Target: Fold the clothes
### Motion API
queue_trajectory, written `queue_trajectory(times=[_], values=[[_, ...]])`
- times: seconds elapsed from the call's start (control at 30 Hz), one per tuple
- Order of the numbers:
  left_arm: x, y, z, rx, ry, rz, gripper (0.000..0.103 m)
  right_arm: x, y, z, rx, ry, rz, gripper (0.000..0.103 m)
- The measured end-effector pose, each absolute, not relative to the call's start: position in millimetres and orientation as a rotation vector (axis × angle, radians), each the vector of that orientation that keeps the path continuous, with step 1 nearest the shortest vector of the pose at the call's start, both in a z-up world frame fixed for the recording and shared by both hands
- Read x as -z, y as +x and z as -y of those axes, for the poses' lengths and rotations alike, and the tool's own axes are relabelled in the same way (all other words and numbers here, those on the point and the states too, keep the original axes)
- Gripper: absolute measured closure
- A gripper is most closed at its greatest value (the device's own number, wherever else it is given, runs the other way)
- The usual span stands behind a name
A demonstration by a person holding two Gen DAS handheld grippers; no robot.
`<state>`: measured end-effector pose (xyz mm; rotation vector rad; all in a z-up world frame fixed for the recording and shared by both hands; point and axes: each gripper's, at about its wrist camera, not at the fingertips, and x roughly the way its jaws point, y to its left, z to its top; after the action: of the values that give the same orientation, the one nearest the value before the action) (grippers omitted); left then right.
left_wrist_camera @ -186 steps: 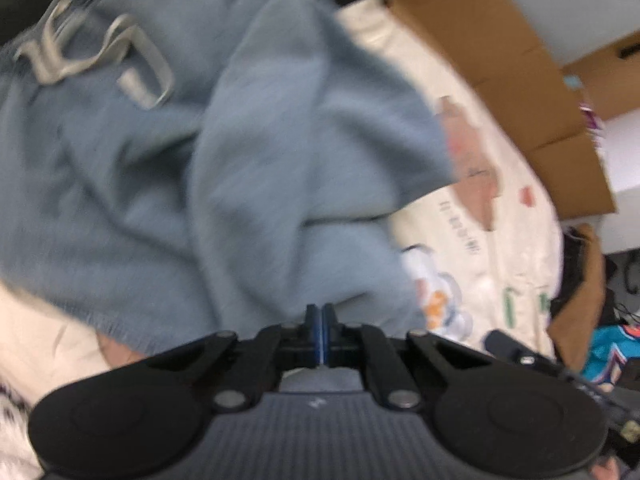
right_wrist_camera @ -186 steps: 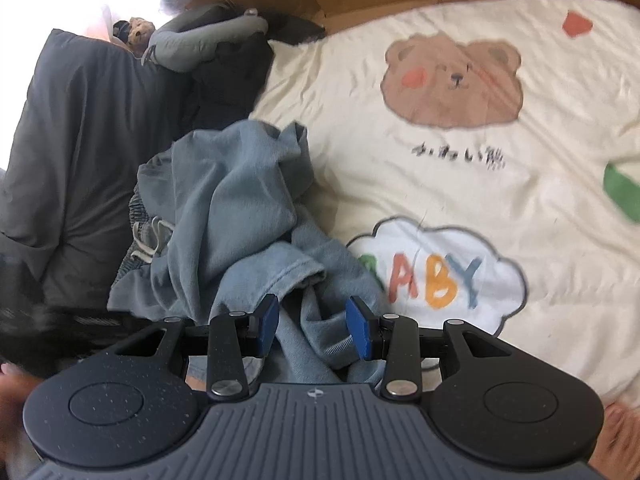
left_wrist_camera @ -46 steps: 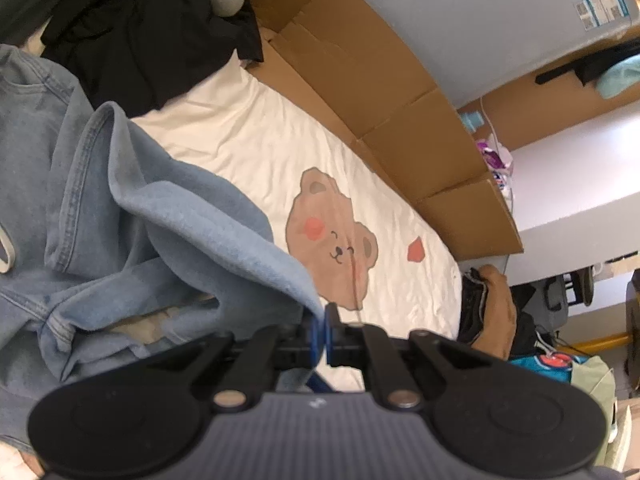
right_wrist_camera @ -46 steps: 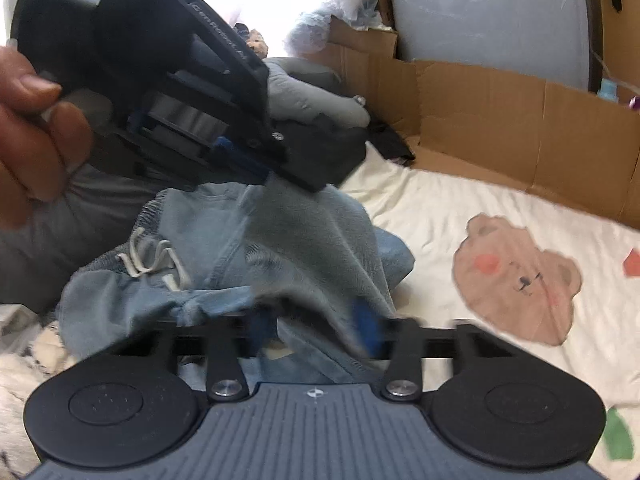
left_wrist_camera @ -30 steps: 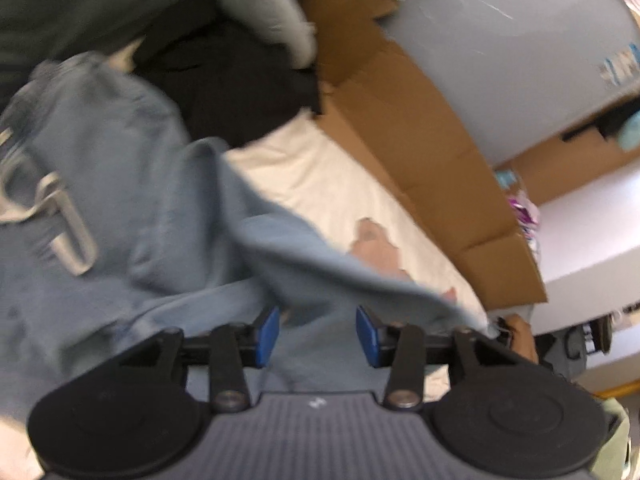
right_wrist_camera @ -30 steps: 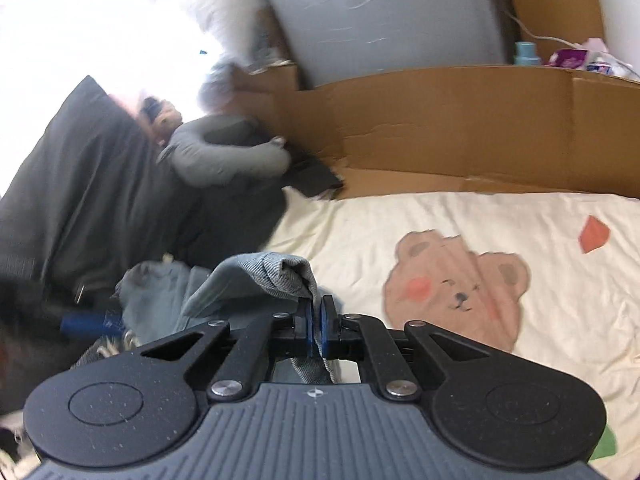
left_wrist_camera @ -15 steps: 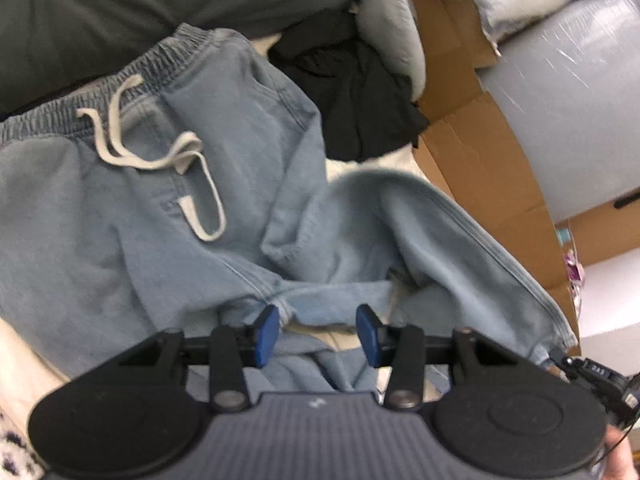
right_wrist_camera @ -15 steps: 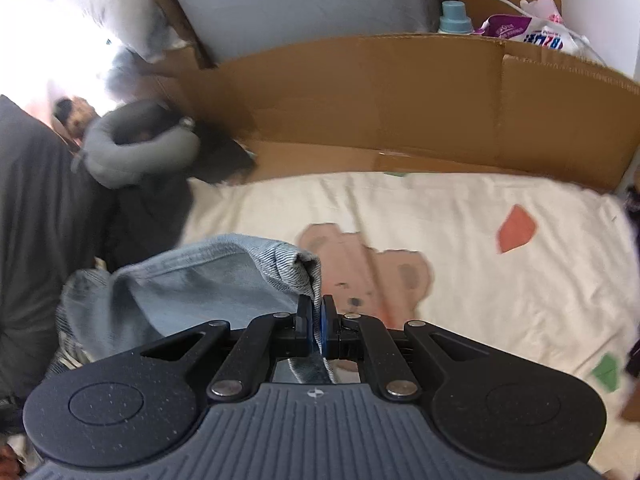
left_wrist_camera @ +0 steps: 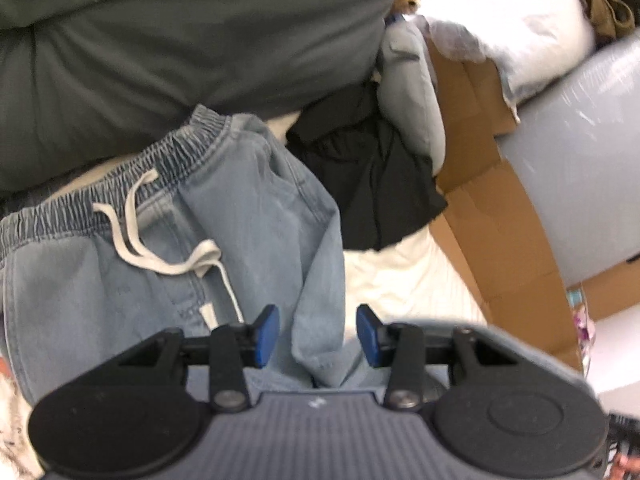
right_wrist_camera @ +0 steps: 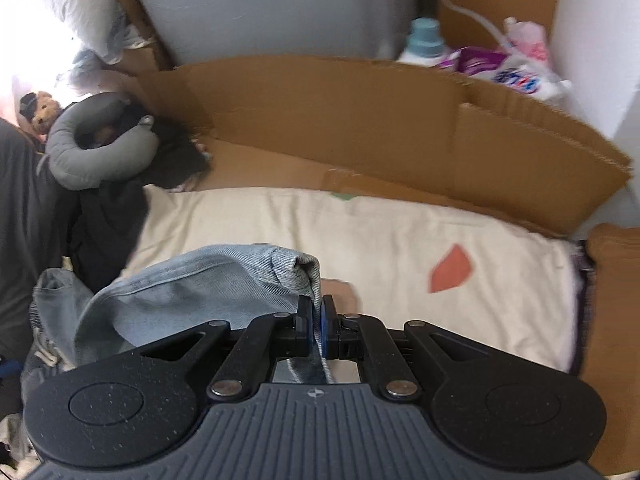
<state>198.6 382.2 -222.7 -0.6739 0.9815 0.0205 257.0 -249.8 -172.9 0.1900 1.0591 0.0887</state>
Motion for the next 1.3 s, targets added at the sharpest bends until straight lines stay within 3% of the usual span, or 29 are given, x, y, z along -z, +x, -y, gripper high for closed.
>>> queue_trajectory(times=[0.4,0.77,1.3], values=[[228.7,244.1,-362.7,-0.094,-0.582,-1.0,0.059,144.1,192.3,340.4,-0.107,0.416,-0.972,0.102],[252.8,316.8,-349.5,-0.125,-0.578,-0.992,0.059,100.9,150.4,378.1,-0.096,0.435,-0.925,0.102],[308.6,408.7,-353.7,-0.23,-0.479,-1.081,0.052,249.3,179.5,436.7,0.097,0.484,-0.97,0.102]])
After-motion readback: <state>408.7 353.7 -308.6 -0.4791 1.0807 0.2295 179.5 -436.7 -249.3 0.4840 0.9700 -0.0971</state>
